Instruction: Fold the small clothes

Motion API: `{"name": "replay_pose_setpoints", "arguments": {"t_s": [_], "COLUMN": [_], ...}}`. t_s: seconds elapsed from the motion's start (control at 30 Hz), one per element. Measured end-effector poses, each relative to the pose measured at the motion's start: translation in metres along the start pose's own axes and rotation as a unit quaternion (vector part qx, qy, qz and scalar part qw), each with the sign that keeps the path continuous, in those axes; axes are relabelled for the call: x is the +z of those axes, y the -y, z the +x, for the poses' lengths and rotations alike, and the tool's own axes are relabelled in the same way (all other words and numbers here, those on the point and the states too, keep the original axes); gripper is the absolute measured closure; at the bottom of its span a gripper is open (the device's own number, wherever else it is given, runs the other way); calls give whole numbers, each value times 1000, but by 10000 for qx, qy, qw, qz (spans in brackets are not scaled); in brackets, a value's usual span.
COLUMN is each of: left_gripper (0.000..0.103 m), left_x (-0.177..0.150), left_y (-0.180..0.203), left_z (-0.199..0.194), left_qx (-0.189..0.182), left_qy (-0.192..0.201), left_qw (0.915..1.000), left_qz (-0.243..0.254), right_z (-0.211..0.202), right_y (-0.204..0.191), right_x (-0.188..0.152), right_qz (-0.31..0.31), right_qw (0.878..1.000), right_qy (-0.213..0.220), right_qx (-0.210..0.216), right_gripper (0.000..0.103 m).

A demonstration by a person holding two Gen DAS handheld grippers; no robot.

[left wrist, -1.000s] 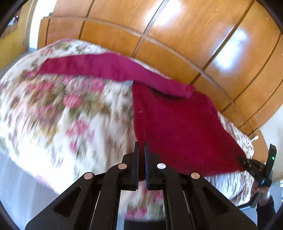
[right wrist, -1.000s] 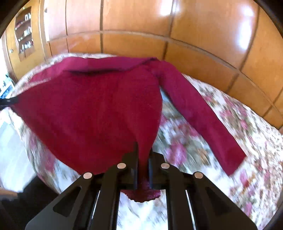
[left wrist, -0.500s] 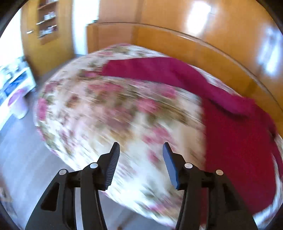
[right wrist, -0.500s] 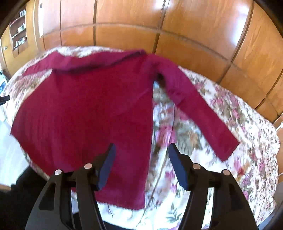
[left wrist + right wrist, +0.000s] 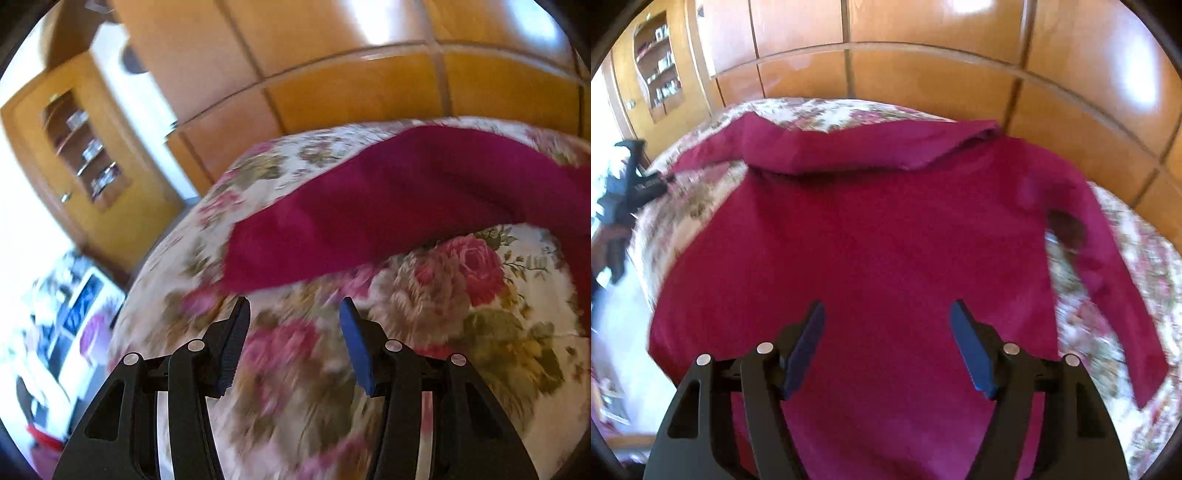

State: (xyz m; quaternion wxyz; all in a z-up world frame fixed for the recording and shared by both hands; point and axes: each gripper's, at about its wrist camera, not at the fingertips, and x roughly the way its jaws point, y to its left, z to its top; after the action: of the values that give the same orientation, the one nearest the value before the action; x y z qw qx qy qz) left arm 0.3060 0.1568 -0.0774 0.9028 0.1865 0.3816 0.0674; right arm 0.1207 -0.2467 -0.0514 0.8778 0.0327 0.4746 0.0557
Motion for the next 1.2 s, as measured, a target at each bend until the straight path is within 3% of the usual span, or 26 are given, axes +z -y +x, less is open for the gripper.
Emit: {"name": "replay_pose_setpoints", "arguments": {"t_s": [0.13, 0.17, 0.23, 0.37, 0.5, 0.6, 0.7, 0.8, 0.9, 0.97, 1.0, 1.03, 1.07, 1.1, 1.13, 1.2], "left_gripper": [57, 64, 98, 101, 101, 101, 101, 101, 101, 101, 101, 100, 100, 99, 92, 84], "left_x": [11, 13, 18, 25, 34, 42, 49, 55, 65, 67, 69, 69, 67, 64, 55, 43], "left_y": [4, 3, -1, -18, -47, -82, -122, -148, -163, -172, -176, -182, -190, -197, -209, -220], "left_z": [38, 42, 49, 38, -9, -50, -84, -104, -100, -80, -69, -58, -48, -36, -22, -14], "left_qx": [-102, -176, -320, -556, -760, -1104, -1687, -2164, -2515, -2540, -2368, -1838, -1578, -1560, -1541, -1107], "left_qy": [-261, -275, -350, -198, 235, 567, 698, 580, 142, -228, -329, -378, -468, -583, -710, -731], "left_qw": [9995, 9994, 9989, 9969, 9923, 9804, 9580, 9383, 9177, 9029, 9031, 9109, 9116, 9048, 8912, 8925], "left_qz": [120, 65, -54, -527, -946, -1529, -2214, -2634, -3072, -3460, -3568, -3675, -3767, -3920, -4207, -4311], "right_z": [32, 44, 62, 103, 118, 124, 133, 148, 169, 178, 181, 181, 178, 173, 165, 150], "right_y": [-4, -5, -3, -9, -26, -34, -41, -48, -59, -67, -71, -74, -76, -77, -78, -80], "right_x": [29, 37, 49, 68, 89, 115, 151, 189, 224, 236, 240, 241, 241, 238, 233, 221], "right_qz": [241, 267, 343, 152, -343, -388, -370, -276, -205, -267, -306, -342, -378, -426, -497, -667], "right_qw": [9992, 9991, 9984, 9983, 9985, 9987, 9986, 9983, 9982, 9976, 9972, 9967, 9962, 9958, 9950, 9932], "right_qy": [-36, -78, -177, -439, -302, -39, 273, 504, 565, 584, 597, 620, 668, 714, 787, 915], "right_qx": [324, 331, 406, 350, 284, 335, 252, 103, -82, -253, -339, -394, -405, -391, -359, -284], "right_gripper": [35, 36, 40, 53, 58, 58, 58, 58, 59, 59, 58, 58, 57, 54, 52, 41]}}
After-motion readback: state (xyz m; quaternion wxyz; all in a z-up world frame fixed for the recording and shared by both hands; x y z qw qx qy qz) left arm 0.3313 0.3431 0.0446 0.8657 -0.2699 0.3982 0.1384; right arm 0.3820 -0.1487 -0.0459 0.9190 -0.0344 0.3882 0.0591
